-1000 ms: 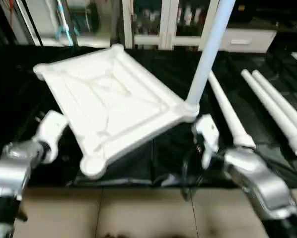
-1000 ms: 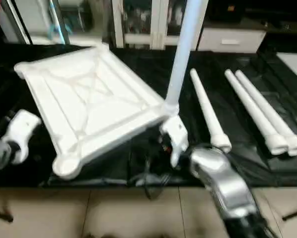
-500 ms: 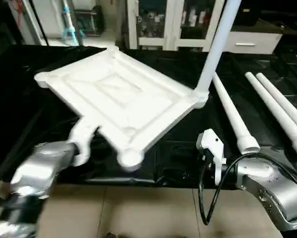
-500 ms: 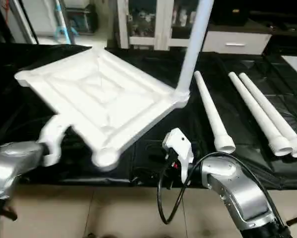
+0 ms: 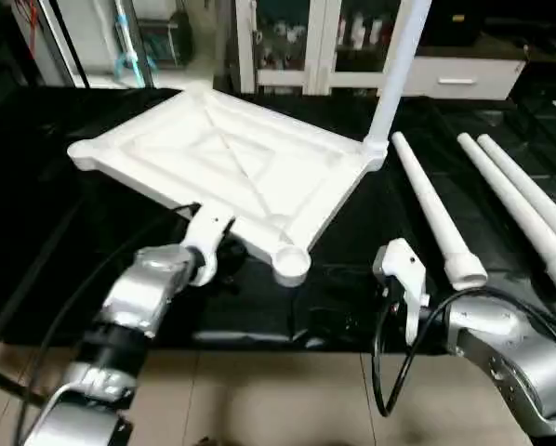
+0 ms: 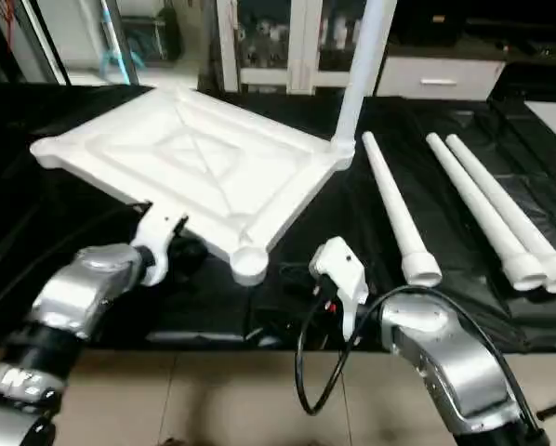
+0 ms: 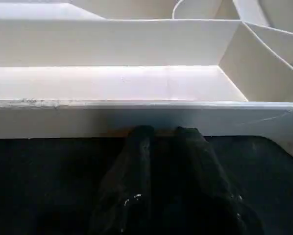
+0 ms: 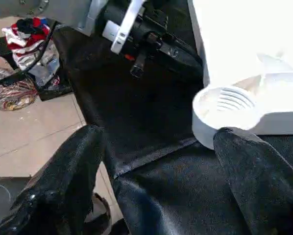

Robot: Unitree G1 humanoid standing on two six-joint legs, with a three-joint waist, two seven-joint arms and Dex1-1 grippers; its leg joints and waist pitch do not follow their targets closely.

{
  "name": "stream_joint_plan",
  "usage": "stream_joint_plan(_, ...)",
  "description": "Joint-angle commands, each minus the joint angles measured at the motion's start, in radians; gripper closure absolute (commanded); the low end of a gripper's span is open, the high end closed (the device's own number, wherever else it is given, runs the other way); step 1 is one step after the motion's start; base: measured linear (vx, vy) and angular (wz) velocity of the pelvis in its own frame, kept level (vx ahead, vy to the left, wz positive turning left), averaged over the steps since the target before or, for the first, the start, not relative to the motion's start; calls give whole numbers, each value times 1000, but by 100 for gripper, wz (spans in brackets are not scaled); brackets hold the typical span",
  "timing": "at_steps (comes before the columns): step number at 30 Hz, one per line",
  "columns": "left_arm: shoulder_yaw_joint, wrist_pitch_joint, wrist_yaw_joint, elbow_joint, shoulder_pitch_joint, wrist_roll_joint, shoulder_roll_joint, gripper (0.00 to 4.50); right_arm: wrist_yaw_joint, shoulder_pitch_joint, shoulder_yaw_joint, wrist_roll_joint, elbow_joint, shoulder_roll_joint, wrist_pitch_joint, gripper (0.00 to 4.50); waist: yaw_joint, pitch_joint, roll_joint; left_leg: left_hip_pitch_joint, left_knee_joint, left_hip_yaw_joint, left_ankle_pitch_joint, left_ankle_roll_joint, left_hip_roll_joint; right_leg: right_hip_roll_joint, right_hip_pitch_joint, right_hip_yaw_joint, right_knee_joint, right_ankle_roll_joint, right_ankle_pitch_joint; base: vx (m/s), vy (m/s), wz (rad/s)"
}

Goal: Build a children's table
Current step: Rotate table base, then pick table leg

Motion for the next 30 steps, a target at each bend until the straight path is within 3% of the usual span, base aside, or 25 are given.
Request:
stream_joint_plan(1,-24,-49,21,47,-32,22,-35,351,-11,-4,-22,-5,-10,-8,6,62,-2,-67,3,13,-72,-25,-151,58,46,-49,48,40,-66,-203,-143,0,0,0)
stream_joint_plan(3,-24,-107,52,91,-45,30,-86,351,-23,-8,-30,-2,-6,-2,5,62,-1,-66,2,11,-73,-26,-162,55,47,-52,50,41,-69,-196,-160,0,0,0)
stream_joint_plan(10,-42,-144,51,54,-24,23,-121,351,-46,-7,-33,-10,-15,9,-2,62,-1,-70,3,6,-70,-28,-131,69,49,-54,54,40,-62,-208,-105,0,0,0)
stream_joint_plan(13,-36,-102,31,-87,36,6,-89,351,-81,2,-51,-21,-28,16,-11,62,-5,-69,9,4,-70,-28,-122,79,49,-53,54,38,-60,-219,-94,0,0,0)
stream_joint_plan(14,-28,-68,12,-197,88,-9,-61,351,-116,3,-70,-29,-31,24,-11,62,-5,-71,9,5,-70,-30,-120,75,53,-57,57,39,-56,-222,-88,0,0,0)
stream_joint_plan(15,-24,-54,3,-245,112,-16,-49,351,-131,3,-79,-32,-32,28,-10,62,-11,-68,12,1,-75,-31,-124,72,55,-57,56,38,-57,-223,-106,0,0,0)
stream_joint_plan(16,-3,-19,-16,-381,185,-41,-22,351,-183,-5,-102,-46,-24,33,13,62,-15,-68,12,7,-74,-28,-145,65,54,-53,52,37,-61,-219,-136,0,0,0)
stream_joint_plan(17,5,-17,-22,-429,212,-51,-14,351,-218,-15,-110,-66,-10,36,24,62,-22,-64,14,1,-78,-29,-147,56,54,-53,55,37,-61,-216,-158,0,0,0)
stream_joint_plan(20,24,-15,-21,-504,252,-69,-8,351,-289,-39,-133,-98,24,52,45,62,-28,-61,13,11,-78,-24,-201,38,47,-44,44,36,-73,-189,-247,0,0,0)
stream_joint_plan(24,73,-78,31,-560,296,-86,-41,351,-450,-119,-199,-139,136,97,81,62,-28,-57,12,11,-82,-25,-232,12,45,-43,38,38,-82,-149,-314,0,0,0)
stream_joint_plan(25,76,-84,49,-551,293,-75,-45,350,-490,-154,-219,-143,187,107,89,34,-32,-57,10,11,-81,-24,-227,6,42,-41,37,37,-79,-152,-305,0,0,0)
stream_joint_plan(28,72,-81,62,-550,289,-64,-40,350,-534,-209,-240,-152,266,112,106,27,-36,-64,11,10,-76,-23,-183,3,39,-37,40,37,-72,-153,-238,0,0,0)
stream_joint_plan(30,53,-54,11,-555,262,-81,-16,350,-544,-311,-249,-156,406,95,142,10,-36,-68,12,10,-71,-22,-152,13,36,-37,42,37,-66,-161,-198,0,0,0)
